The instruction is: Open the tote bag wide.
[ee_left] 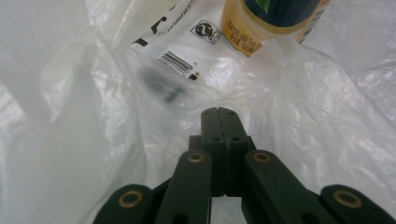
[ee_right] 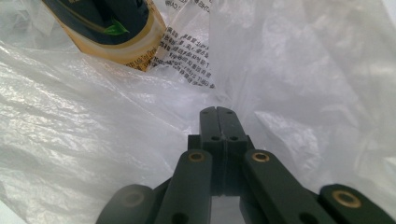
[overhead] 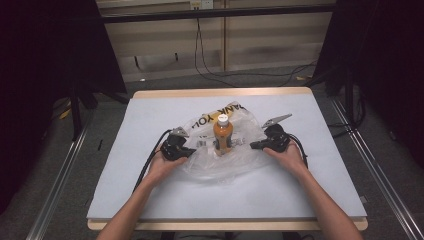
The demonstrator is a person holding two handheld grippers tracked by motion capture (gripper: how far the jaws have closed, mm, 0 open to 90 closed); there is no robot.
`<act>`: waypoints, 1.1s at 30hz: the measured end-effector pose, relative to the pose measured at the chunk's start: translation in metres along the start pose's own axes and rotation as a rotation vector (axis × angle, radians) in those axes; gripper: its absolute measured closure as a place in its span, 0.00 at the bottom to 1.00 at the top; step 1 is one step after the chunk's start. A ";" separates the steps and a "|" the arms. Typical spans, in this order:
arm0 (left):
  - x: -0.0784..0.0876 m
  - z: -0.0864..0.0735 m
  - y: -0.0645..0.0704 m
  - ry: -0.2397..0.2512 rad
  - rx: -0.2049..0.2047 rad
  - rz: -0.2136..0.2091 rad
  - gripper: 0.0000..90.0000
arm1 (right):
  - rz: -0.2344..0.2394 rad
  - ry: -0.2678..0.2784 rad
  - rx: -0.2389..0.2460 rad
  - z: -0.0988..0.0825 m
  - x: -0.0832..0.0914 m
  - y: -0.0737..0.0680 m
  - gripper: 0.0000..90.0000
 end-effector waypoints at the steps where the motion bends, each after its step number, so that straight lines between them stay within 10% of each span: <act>1: 0.000 0.000 0.000 0.005 0.001 -0.001 1.00 | -0.009 -0.003 0.000 0.001 0.000 -0.001 1.00; 12: 0.031 0.021 0.023 0.205 -0.075 -0.035 1.00 | 0.002 0.152 -0.015 0.018 0.021 -0.015 1.00; 19: 0.056 0.020 0.043 0.299 -0.128 -0.033 0.91 | -0.005 0.296 -0.085 0.020 0.058 -0.017 0.70; 33: 0.094 -0.006 0.061 0.377 -0.142 0.114 0.19 | -0.119 0.403 -0.135 -0.015 0.111 -0.021 0.10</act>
Point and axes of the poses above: each handheld gripper's, and its own axes: x roughly backward along the jaws, z roughly out of its top, y roughly to its right, the point moved 7 cm from there along -x, roughly forward along the jaws, and after that the axes turned 14 degrees about -z, right-handed, at the moved point
